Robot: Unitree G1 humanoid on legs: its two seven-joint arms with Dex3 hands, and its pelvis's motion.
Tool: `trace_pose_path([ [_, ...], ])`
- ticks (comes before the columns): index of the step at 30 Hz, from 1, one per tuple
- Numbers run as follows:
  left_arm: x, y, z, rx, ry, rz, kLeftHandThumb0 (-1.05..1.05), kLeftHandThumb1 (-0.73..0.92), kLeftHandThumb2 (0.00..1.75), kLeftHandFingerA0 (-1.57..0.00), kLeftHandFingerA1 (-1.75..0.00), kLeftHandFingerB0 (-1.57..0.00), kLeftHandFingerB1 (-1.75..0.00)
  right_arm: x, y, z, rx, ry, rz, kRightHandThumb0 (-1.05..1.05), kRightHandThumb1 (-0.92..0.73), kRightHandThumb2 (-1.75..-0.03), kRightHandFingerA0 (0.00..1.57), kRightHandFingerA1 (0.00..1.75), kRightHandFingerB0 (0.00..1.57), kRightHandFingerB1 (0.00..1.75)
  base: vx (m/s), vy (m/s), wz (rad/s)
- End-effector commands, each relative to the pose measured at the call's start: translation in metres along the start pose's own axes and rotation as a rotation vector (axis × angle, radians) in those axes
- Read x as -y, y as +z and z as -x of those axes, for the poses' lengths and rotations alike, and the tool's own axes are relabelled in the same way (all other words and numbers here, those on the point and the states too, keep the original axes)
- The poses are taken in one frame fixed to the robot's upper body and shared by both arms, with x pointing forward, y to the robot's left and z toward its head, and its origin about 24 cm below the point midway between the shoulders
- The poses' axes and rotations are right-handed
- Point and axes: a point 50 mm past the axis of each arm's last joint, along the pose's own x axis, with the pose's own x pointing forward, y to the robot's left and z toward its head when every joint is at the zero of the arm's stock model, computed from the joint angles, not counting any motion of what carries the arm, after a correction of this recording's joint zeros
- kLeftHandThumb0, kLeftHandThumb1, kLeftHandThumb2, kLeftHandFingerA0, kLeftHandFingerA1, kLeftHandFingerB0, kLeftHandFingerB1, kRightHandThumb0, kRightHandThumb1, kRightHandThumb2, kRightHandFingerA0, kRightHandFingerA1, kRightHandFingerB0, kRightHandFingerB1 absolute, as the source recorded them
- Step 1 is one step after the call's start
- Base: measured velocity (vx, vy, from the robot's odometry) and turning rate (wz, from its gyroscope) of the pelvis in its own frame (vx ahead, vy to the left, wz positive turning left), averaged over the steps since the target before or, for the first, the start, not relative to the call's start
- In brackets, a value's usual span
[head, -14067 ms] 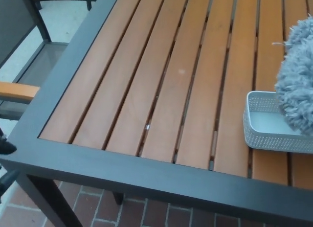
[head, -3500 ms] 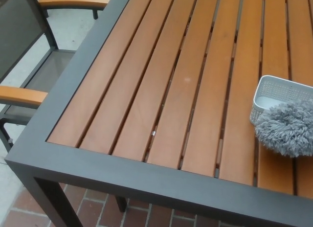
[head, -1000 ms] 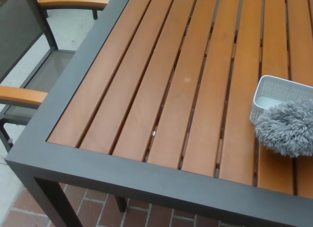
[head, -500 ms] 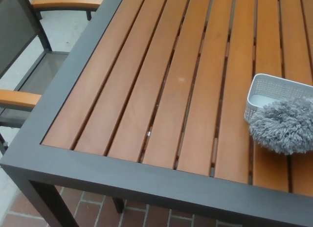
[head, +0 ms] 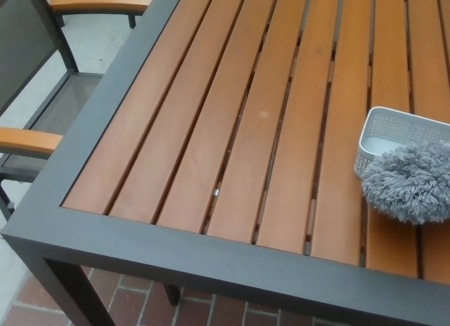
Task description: The robot uses its right hand to pick up the grey duster kept on the edge of the round table outside, turn around and walk towards the square table and place the duster in a container kept on the middle of the desk
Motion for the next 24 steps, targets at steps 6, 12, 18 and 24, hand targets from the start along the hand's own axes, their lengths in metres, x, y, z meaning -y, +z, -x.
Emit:
trace_pose_path([
  [6, -0.015, 0.012, -0.005, 0.049, -0.02, -0.119, -0.89, 0.48, 0.66, -1.28, -0.94, -1.27, -0.86, 0.096, 0.113, 0.001, 0.813, -0.189, 0.281, -0.52, -0.76, -0.61, 0.27, 0.99, 0.2, 0.78, 0.0, 0.0, 0.0],
  [12, -0.005, 0.028, -0.013, 0.072, -0.034, -0.109, -0.89, 0.48, 0.66, -1.28, -0.94, -1.27, -0.86, 0.096, 0.116, -0.001, 0.832, -0.208, 0.288, -0.52, -0.76, -0.61, 0.27, 0.99, 0.2, 0.78, 0.0, 0.0, 0.0],
  [18, -0.005, 0.034, -0.016, 0.073, -0.037, -0.116, -0.89, 0.48, 0.66, -1.28, -0.94, -1.27, -0.86, 0.095, 0.115, 0.002, 0.841, -0.209, 0.298, -0.52, -0.76, -0.61, 0.27, 0.99, 0.2, 0.78, 0.0, 0.0, 0.0],
  [24, -0.003, 0.036, -0.017, 0.069, -0.047, -0.125, -0.89, 0.48, 0.66, -1.28, -0.94, -1.27, -0.86, 0.099, 0.114, 0.007, 0.847, -0.21, 0.316, -0.52, -0.76, -0.61, 0.27, 0.99, 0.2, 0.78, 0.0, 0.0, 0.0],
])
